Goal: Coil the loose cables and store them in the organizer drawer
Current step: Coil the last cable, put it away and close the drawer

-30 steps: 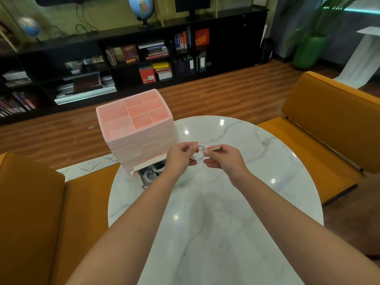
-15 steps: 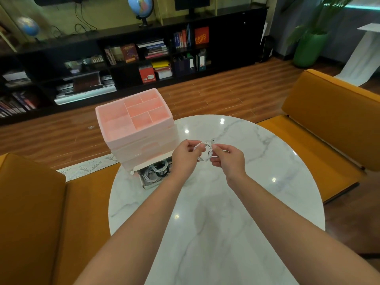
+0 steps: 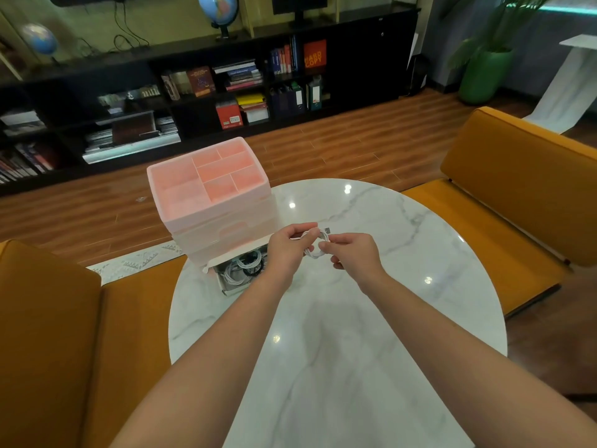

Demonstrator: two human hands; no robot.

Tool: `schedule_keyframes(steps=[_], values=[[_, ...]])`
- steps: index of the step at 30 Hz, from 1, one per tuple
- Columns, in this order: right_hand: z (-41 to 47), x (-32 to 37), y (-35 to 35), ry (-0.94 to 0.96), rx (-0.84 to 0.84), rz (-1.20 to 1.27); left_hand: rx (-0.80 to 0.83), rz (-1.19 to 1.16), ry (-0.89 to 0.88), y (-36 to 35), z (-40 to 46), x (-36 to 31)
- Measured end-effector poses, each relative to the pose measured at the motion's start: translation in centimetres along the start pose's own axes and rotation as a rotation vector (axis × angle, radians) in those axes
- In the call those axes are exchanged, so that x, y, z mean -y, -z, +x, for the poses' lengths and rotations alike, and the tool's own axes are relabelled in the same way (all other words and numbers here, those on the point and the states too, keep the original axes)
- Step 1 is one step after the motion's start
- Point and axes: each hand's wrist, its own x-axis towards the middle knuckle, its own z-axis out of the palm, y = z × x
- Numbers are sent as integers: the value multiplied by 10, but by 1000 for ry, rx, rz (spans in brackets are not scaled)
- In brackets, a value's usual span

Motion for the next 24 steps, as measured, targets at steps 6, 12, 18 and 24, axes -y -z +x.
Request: schedule_keyframes(steps=[6,12,18,24], values=[[2,5,5,-151,130,169,59,-5,42,6,0,-4],[6,4,9,-242,275,236,224,-199,305,13,1,-13],[10,0,12,-413,403,399,290,-260,299,15,0,-7],[10,1,9,-479,433,451,348,-187,135,18,-7,6]])
